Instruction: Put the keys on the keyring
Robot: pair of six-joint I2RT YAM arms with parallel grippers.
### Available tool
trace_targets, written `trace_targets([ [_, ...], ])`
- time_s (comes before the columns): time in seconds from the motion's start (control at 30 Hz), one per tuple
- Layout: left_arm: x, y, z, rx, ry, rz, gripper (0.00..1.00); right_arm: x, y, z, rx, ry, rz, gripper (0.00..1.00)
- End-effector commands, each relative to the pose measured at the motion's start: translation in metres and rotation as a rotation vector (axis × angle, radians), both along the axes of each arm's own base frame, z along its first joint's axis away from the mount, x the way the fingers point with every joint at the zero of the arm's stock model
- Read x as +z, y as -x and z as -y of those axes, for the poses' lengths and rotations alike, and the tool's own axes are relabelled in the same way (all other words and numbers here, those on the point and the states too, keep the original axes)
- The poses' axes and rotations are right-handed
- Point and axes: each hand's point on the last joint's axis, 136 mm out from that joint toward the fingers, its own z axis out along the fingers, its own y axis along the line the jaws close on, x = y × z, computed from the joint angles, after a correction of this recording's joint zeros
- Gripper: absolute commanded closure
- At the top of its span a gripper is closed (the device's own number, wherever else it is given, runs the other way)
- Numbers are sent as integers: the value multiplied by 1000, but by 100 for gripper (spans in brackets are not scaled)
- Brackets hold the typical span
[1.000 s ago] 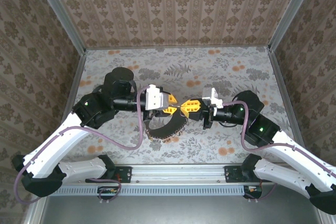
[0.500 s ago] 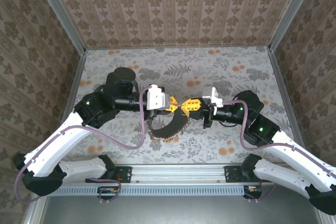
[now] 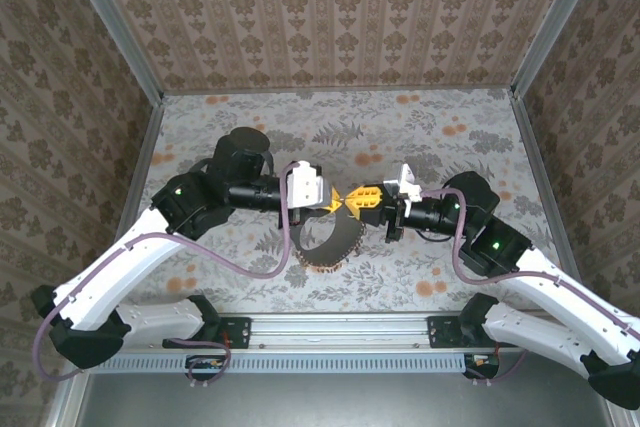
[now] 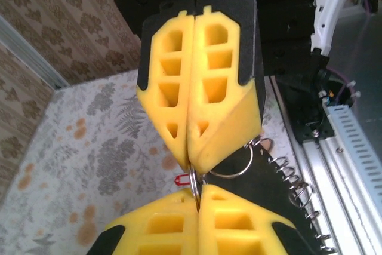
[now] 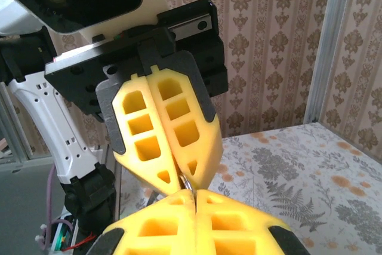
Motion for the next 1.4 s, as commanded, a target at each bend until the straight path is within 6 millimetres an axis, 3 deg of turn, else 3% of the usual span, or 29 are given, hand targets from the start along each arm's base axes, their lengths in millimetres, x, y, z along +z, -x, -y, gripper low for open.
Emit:
trace_targets([
  [0.0, 1, 4, 8, -39, 3, 10, 100, 19, -1, 0, -10, -50, 37, 100],
  [0.13, -3, 2, 7, -35, -9, 13, 100, 15, 0, -2, 0, -23, 13, 100],
  [0.23, -3, -2, 5, -26, -8, 14, 100, 10, -1, 6, -42, -5, -5, 68],
  [0.37, -3, -4, 4, -22, 1, 10, 100, 0, -2, 17, -97, 22, -23, 43],
  [0.43, -4, -4, 5, -26, 2, 7, 100, -3, -2, 18, -100, 39, -36, 37],
  [0.53, -4, -4, 5, -31, 5, 3, 100, -11, -6, 20, -127, 62, -56, 37],
  [0.77, -2, -3, 4, -36, 12, 1, 100, -32, -13, 19, -155, 122, -70, 44],
  [0.9, -1, -4, 5, -34, 12, -2, 100, -33, -16, 16, -150, 120, -66, 69],
  [1.0, 1, -7, 7, -25, 25, -8, 100, -39, -16, 15, -148, 148, -66, 98],
  [1.37, -6, -54, 17, 199, -22, -136, 100, -48, -20, 8, -268, 228, 62, 100],
])
